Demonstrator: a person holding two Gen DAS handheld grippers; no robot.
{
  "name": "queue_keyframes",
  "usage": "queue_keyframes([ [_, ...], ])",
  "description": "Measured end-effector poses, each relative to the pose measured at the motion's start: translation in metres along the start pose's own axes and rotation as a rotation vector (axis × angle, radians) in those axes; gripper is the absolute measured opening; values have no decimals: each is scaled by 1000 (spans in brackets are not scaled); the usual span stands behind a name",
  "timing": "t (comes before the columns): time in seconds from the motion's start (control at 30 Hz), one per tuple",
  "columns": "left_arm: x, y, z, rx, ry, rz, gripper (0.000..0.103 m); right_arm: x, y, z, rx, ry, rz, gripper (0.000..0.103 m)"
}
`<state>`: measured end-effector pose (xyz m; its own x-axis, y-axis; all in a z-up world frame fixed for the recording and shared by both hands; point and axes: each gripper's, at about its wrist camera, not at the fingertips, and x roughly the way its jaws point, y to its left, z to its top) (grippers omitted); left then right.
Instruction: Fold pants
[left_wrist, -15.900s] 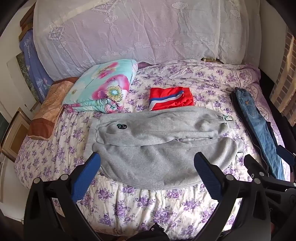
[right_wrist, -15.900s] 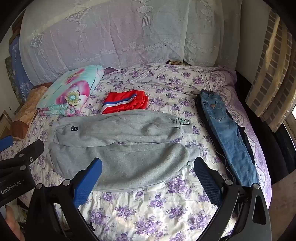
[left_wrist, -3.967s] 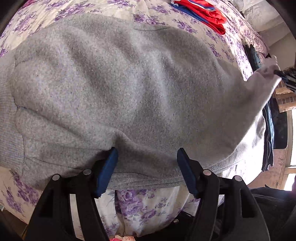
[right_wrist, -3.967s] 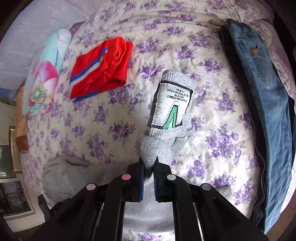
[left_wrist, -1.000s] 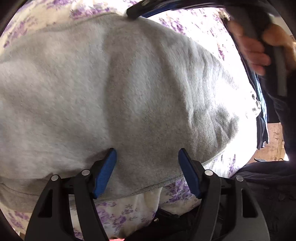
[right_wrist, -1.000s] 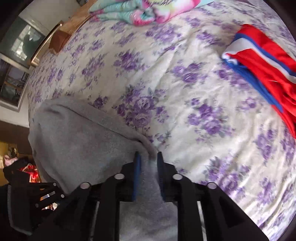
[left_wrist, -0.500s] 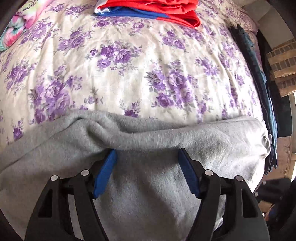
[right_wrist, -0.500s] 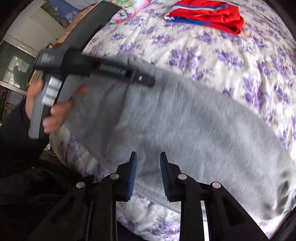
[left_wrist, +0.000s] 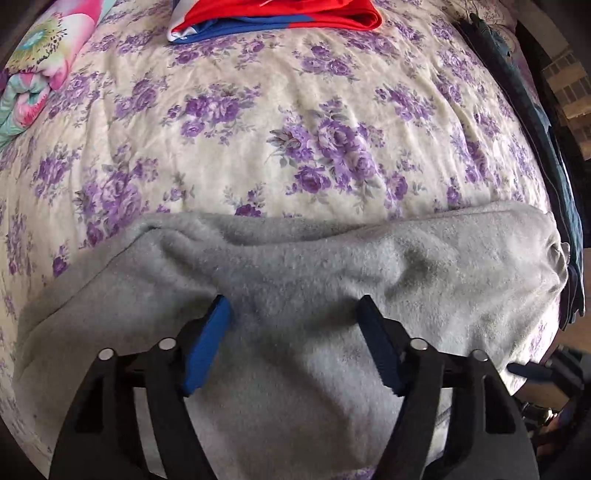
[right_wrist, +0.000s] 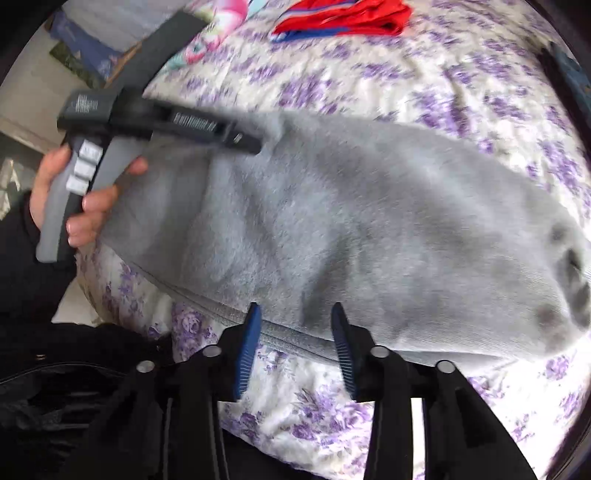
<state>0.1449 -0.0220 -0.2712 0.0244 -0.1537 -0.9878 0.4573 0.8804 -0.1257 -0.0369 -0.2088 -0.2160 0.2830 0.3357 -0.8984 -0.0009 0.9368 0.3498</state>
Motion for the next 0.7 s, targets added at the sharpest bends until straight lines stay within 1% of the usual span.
queue_keyframes([
  [0.03,-14,0,-8,-8,-26,-19,64,-20,-18,-1,63,-56,-9,78],
  [0.07,-27,0,-16,-14,-55,-44,64,-37,-40,-3,138,-104,-6,82],
  [0.13,-49,-7,-35,-26,-106,-121,64,-63,-87,-16,325,-166,34,82],
  [0.17,-53,-12,-43,-30,-118,-167,64,-71,-115,-23,424,-190,63,82],
  [0.2,-52,-17,-50,-34,-122,-208,61,-72,-139,-34,517,-206,91,82],
  [0.23,-45,-26,-56,-32,-112,-241,46,-69,-159,-44,608,-212,120,82],
  [0.27,-33,-38,-62,-25,-83,-252,26,-63,-174,-51,672,-214,151,82],
  [0.3,-19,-44,-68,-27,-40,-247,18,-57,-183,-56,713,-220,184,82],
  [0.33,-2,-47,-73,-35,7,-241,8,-50,-190,-59,741,-226,204,82],
  [0.37,11,-48,-79,-44,43,-236,6,-43,-194,-60,758,-225,213,82],
  [0.4,19,-48,-85,-44,55,-228,6,-37,-196,-61,768,-217,225,82],
  [0.47,22,-49,-93,-42,42,-223,5,-24,-200,-61,792,-191,247,82],
  [0.53,21,-45,-99,-68,41,-244,5,-11,-202,-59,807,-170,284,82],
  [0.63,23,-35,-108,-117,51,-281,5,9,-206,-56,821,-141,308,82],
  [0.7,26,-33,-112,-137,55,-296,5,20,-212,-53,838,-152,333,84],
])
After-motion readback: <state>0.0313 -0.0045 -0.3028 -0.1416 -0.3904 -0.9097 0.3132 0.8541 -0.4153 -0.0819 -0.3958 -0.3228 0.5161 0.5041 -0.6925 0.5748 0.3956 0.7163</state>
